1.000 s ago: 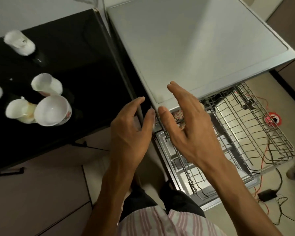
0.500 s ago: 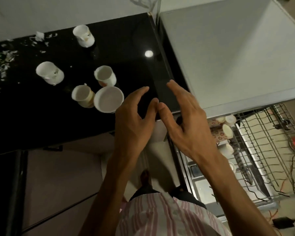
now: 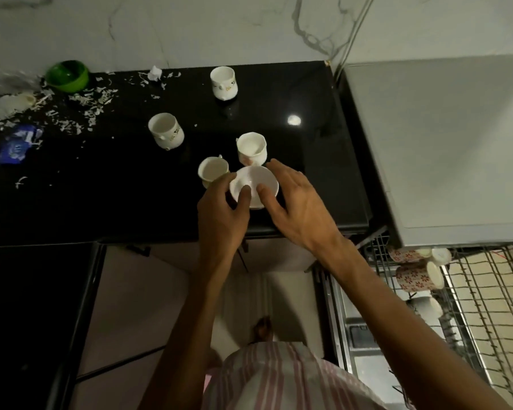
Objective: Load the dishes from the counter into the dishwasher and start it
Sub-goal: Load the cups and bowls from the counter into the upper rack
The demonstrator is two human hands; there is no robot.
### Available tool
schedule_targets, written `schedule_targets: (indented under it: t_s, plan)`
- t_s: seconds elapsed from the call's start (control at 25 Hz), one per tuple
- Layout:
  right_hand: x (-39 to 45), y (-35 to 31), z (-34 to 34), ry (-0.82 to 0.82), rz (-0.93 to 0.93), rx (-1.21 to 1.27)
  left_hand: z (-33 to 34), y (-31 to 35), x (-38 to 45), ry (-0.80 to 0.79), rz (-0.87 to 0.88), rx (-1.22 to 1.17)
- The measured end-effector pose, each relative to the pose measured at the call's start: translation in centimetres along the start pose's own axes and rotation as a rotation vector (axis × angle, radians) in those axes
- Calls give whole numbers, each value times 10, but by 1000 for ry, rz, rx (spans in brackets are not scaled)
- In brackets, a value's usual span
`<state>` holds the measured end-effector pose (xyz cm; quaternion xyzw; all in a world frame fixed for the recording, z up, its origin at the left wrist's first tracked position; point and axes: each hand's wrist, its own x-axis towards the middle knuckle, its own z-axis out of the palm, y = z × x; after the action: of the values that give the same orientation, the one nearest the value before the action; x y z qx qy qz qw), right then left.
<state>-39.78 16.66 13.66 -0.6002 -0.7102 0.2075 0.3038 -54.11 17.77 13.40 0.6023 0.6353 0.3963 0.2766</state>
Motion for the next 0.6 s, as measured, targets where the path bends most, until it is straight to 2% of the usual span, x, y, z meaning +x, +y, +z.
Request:
schedule_targets:
  t_s: [0.16,0.4,0.6]
  plan:
    - [36,-8,23,-79,-19,-43,-5,-30,27,50,12,-8]
    - [79,-23,54,-176,-89,-137,-5,-58,62,-99,-133,42]
    - [89,-26,71,-236,-54,-165,-5,-66,73,-141,-157,20]
